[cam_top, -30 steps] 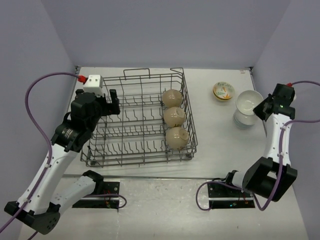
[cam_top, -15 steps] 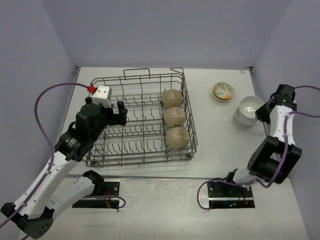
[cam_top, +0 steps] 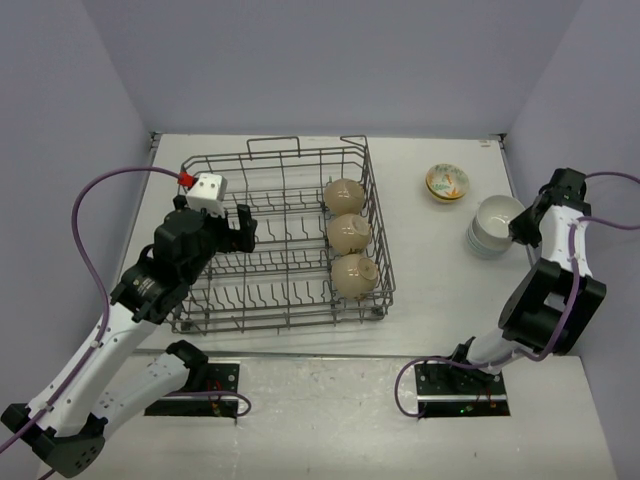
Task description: Unload the bowls from the dish rack
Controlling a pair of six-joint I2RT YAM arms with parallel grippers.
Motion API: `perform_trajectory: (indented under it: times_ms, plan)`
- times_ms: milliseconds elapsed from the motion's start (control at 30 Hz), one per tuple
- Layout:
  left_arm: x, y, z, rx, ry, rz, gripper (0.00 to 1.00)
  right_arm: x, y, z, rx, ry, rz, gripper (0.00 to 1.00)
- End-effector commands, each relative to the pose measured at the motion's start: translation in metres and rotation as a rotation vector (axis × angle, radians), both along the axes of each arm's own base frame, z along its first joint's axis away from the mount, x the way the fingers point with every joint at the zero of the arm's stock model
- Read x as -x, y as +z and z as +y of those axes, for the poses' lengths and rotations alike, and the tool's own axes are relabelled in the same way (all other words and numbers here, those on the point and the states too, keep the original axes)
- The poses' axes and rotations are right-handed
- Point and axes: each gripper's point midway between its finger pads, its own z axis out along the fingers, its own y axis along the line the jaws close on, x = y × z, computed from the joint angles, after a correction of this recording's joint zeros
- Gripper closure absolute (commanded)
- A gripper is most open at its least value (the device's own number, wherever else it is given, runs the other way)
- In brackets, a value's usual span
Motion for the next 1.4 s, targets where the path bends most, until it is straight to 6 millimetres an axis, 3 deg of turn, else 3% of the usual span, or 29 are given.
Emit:
perform_trajectory:
  times_ms: [0, 133, 400, 467, 633, 833, 900, 1067, 1233, 1300, 1367]
  plan:
    - [-0.003, 0.009, 0.001, 0.002, 0.008, -0.046, 0.0, -0.004, 0.013, -0.002, 0.015, -0.004, -0.051, 0.99]
    - [-0.002, 0.008, 0.001, 0.002, 0.002, -0.046, 0.0, 0.006, 0.003, -0.002, 0.027, -0.01, -0.018, 0.99]
    - [0.0, 0.008, 0.002, 0.001, 0.002, -0.053, 0.0, 0.003, 0.001, 0.001, 0.008, 0.005, -0.019, 0.92]
    - [0.0, 0.008, 0.002, 0.001, 0.002, -0.054, 0.0, 0.004, 0.0, 0.0, 0.009, 0.001, -0.015, 0.87]
    - [-0.001, 0.007, 0.0, -0.001, -0.006, -0.051, 0.0, 0.006, 0.003, -0.001, 0.019, -0.01, -0.01, 0.61]
    - [-0.001, 0.006, -0.001, -0.002, -0.012, -0.048, 0.0, 0.006, 0.013, 0.001, 0.016, -0.009, -0.028, 0.49]
    - [-0.001, 0.006, -0.002, -0.001, -0.012, -0.049, 0.0, 0.007, 0.02, 0.0, 0.031, -0.026, -0.046, 0.48]
    - [-0.003, 0.003, -0.002, 0.001, -0.002, -0.039, 0.0, 0.006, 0.063, 0.005, 0.063, -0.041, -0.18, 0.34]
    - [-0.007, 0.003, -0.004, 0.019, 0.014, -0.016, 0.0, -0.008, 0.104, 0.038, 0.085, 0.033, -0.3, 0.19]
    - [-0.005, 0.013, -0.017, 0.062, -0.052, -0.029, 0.0, -0.017, 0.114, 0.061, 0.097, 0.089, -0.324, 0.12]
    - [-0.002, 0.027, -0.028, 0.125, -0.098, -0.041, 0.0, -0.021, 0.129, 0.071, 0.141, 0.098, -0.35, 0.11]
